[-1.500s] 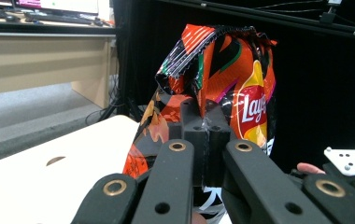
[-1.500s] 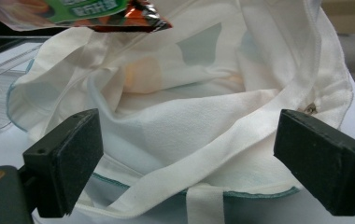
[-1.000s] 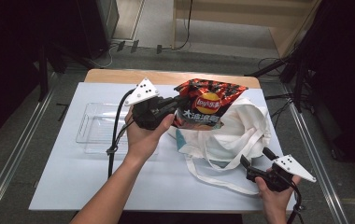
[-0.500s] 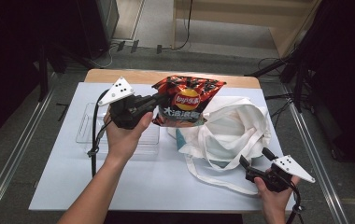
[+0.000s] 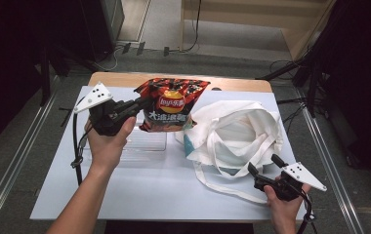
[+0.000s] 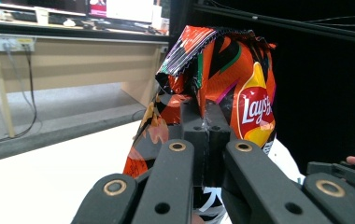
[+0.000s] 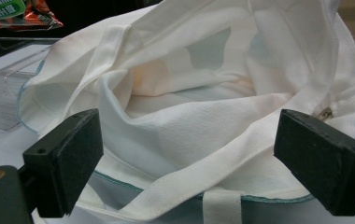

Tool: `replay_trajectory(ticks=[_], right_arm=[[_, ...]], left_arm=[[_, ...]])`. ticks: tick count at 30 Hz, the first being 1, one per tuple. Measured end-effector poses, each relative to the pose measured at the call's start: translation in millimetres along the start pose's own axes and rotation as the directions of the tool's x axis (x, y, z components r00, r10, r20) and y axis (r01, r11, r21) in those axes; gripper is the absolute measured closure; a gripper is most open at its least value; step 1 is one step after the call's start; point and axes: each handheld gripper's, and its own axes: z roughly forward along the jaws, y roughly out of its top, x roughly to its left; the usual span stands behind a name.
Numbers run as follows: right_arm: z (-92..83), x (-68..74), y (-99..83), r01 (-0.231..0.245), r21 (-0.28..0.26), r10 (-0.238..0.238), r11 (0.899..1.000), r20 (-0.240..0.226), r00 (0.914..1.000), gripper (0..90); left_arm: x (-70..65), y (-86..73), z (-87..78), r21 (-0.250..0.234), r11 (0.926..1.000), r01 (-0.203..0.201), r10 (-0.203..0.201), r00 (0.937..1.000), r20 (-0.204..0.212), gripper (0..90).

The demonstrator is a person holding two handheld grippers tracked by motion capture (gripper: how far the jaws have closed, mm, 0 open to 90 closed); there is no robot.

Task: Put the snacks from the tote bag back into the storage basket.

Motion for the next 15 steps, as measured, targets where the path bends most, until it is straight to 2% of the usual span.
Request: replay_trajectory(ticks=[15], right_arm=[[-0.8,0.1,0.1,0.004,0.001,-0.004,1.0,0.012,0.9999,8.8]], left_arm=[[22.3,-3.2,-26.6,-0.004,1.0,0.001,-0.001,0.9988,-0.049,90.0]])
